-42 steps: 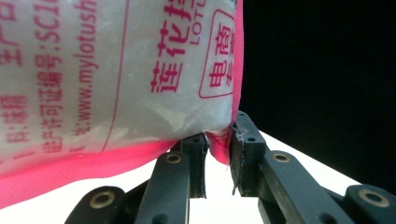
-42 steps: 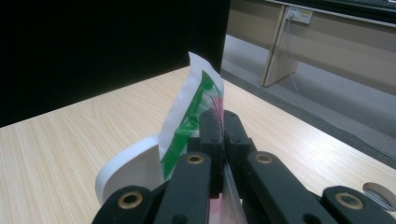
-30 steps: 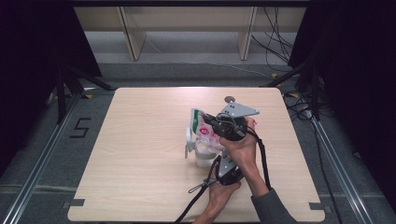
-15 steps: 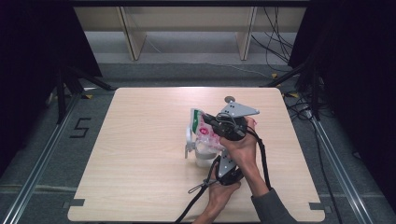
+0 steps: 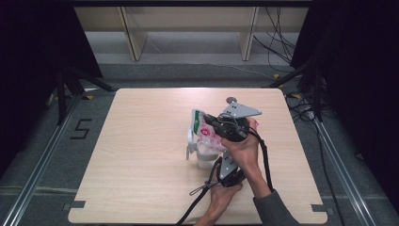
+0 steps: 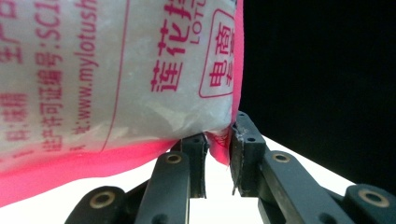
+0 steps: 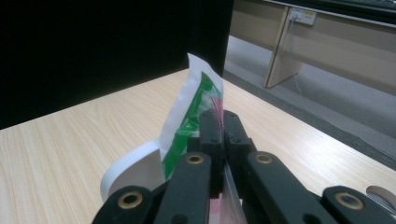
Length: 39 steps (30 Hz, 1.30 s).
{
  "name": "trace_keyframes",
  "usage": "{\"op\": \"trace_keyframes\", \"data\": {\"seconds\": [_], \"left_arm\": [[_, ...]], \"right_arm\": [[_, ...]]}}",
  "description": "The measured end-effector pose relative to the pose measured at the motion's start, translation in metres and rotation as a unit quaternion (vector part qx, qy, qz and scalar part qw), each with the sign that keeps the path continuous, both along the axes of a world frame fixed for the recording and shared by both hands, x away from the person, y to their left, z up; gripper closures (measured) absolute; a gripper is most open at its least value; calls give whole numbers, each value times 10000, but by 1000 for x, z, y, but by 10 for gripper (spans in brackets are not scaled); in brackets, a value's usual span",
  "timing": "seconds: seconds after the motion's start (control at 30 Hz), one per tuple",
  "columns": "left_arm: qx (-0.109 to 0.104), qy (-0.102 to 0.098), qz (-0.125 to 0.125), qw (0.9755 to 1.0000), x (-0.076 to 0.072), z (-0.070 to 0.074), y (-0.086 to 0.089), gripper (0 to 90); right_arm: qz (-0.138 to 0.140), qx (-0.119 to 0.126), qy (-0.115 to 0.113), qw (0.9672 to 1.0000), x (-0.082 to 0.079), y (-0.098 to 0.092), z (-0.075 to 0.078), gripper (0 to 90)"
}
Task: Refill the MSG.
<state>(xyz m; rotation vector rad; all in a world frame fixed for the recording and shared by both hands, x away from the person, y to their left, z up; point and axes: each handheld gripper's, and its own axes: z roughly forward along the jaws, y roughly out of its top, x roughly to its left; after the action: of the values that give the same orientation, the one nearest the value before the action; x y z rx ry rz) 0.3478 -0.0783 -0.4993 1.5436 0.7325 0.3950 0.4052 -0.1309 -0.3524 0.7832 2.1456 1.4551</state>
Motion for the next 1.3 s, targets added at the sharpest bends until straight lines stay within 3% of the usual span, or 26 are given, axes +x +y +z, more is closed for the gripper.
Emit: {"op": "trace_keyframes", "data": {"seconds": [0.07, 0.23, 0.3, 0.33, 0.37, 0.57, 0.6, 0.73, 0.77, 0.87, 0.93, 1.03, 1.07, 1.17, 1.27, 1.3], "left_arm": [[-16, 2, 0, 10000, 0, 0, 0, 772], [-6, 18, -11, 10000, 0, -1, -1, 771], [-15, 26, -7, 10000, 0, -2, -1, 772], [83, 65, 47, 9999, -1, -1, 0, 772], [-4, 28, 5, 10000, -1, -1, 0, 772], [-49, 19, -20, 10000, 0, -1, 0, 772], [-46, 25, -12, 10000, 1, -2, -1, 772], [-76, 46, -16, 10000, 2, -3, 0, 772], [-87, 39, -17, 10000, 2, -3, 0, 773], [-90, 57, -16, 9999, 2, -3, -1, 772], [-16, 98, 12, 9999, 1, -3, 0, 772], [-39, 88, 15, 10000, 1, -3, 0, 773], [-22, 96, 10, 10000, 1, -3, 0, 772], [-109, 70, -49, 9999, 2, -3, -1, 772], [-110, 73, -55, 9999, 2, -3, -1, 772], [-66, 79, -24, 9999, 2, -3, -1, 772]], "right_arm": [[98, 13, -68, 9999, 2, 0, -1, 900], [7, -84, -116, 9999, 3, 0, -2, 900], [41, -54, 1, 10000, 3, 0, -2, 900], [37, -71, 3, 10000, 3, -1, -2, 900], [23, -53, 10, 10000, 3, 0, -1, 900], [51, -95, -105, 9999, 3, 1, -1, 900], [-9, -42, -17, 10000, 2, 2, -2, 900], [6, -160, -99, 9998, 5, 1, -3, 900], [17, -99, 14, 9999, 3, 1, -3, 900], [-36, -126, 19, 9999, 2, 3, -3, 900], [-9, -162, -102, 9998, 4, 3, -4, 900], [-26, -144, -107, 9998, 4, 3, -4, 900], [-19, -97, 14, 10000, 3, 4, -4, 900], [8, -149, 25, 9999, 3, 4, -5, 900], [12, -157, -108, 9998, 4, 5, -5, 900], [80, -186, -50, 9998, 4, 4, -4, 900]]}}
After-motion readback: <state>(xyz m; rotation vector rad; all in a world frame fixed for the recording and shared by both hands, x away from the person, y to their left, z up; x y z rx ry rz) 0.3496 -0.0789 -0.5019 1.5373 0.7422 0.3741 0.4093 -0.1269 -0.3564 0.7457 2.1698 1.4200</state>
